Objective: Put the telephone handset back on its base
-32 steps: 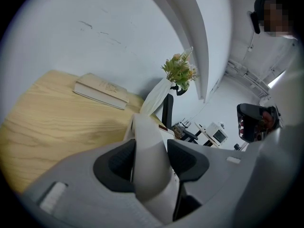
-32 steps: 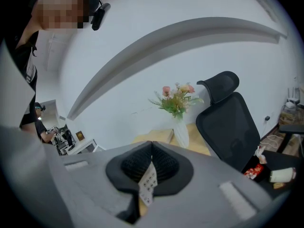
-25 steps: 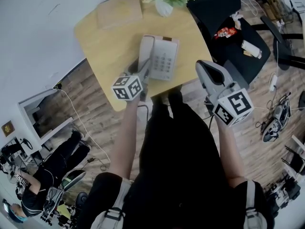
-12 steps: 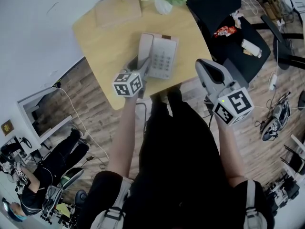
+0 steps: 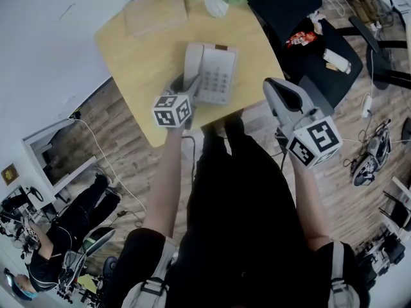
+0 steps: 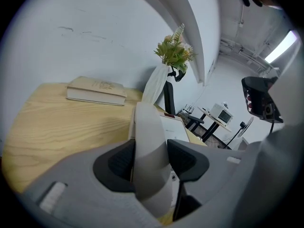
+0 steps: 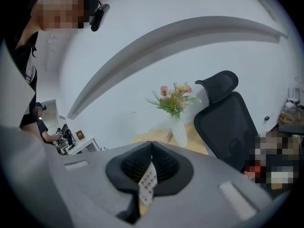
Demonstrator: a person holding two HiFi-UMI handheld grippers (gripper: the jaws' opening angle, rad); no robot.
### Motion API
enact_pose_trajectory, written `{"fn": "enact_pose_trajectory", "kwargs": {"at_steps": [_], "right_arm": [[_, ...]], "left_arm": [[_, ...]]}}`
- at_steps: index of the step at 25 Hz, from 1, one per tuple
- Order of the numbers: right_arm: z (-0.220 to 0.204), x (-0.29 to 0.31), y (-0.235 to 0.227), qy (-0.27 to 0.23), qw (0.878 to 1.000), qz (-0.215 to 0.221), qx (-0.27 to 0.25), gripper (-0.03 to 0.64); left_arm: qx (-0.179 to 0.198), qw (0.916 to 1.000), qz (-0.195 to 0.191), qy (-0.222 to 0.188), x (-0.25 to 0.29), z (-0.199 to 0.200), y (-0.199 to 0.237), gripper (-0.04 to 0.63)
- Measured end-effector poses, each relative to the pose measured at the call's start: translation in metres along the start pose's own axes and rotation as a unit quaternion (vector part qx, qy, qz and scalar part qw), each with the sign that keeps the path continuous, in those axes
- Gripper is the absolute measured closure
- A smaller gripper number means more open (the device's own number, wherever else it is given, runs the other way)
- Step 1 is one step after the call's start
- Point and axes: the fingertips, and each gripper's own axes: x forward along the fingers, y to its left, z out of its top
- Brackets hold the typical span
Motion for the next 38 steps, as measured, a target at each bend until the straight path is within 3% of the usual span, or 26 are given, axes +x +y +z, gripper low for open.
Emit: {"fn": "enact_pose_trajectory", "kwargs": {"at_steps": [23, 38], "right_arm": [[-0.004, -0.009, 0.005, -0.006, 1.0, -0.015, 0.007, 0.614], [-0.001, -0.02, 0.038, -0.025, 0.999, -0.03, -0.002, 0.614]], "left_arm": [[-0.001, 0.9998, -0.002, -0.021, -0.004, 0.011, 0.001, 0.376], [0.006, 0.9991, -0.019, -0.037, -0.036, 0.014, 0.0, 0.397]]}}
